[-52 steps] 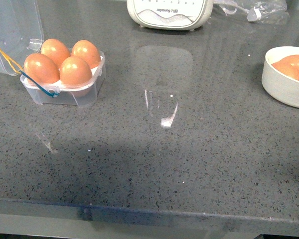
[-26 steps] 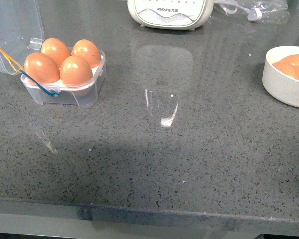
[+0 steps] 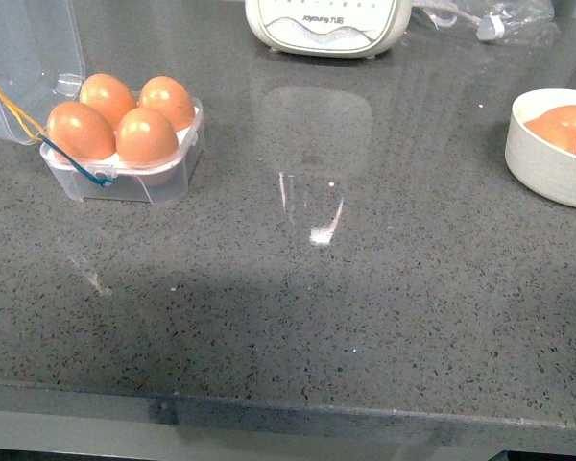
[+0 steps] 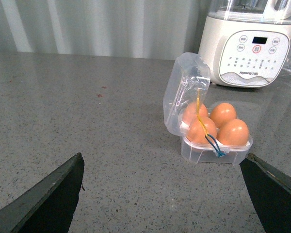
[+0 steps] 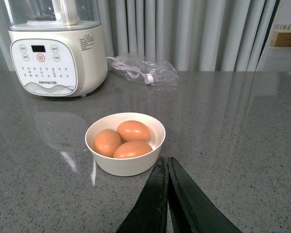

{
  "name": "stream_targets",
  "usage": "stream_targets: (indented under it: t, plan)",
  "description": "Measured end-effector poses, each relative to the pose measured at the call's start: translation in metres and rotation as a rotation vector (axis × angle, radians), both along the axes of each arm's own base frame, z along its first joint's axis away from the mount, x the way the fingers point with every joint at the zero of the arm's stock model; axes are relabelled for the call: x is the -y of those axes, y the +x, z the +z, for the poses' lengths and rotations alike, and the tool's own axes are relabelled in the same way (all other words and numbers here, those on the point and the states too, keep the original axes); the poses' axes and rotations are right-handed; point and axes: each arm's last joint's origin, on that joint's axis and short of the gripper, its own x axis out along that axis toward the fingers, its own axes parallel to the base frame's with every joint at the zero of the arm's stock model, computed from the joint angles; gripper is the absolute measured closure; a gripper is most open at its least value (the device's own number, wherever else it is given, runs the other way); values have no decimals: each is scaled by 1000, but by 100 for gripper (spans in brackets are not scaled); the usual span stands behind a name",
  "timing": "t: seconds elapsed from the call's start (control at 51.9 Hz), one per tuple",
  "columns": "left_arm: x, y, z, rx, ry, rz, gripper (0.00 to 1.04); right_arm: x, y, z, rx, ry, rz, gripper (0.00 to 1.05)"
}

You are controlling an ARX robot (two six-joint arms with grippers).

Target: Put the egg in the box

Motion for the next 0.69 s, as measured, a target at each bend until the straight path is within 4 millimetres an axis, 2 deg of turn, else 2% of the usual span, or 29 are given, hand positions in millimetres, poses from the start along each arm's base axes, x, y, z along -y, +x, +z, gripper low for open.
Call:
stream_targets:
  t: [0.559, 0.598, 0.694]
  plan:
    - [0, 0, 0, 0, 0, 0, 7, 0, -15, -3, -7, 0, 0, 102]
    - [0, 0, 0, 0, 0, 0, 7, 0, -15, -3, -7, -1, 0, 98]
    - [0, 0, 0, 0, 0, 0, 7, 0, -15, -3, -6, -1, 0, 80]
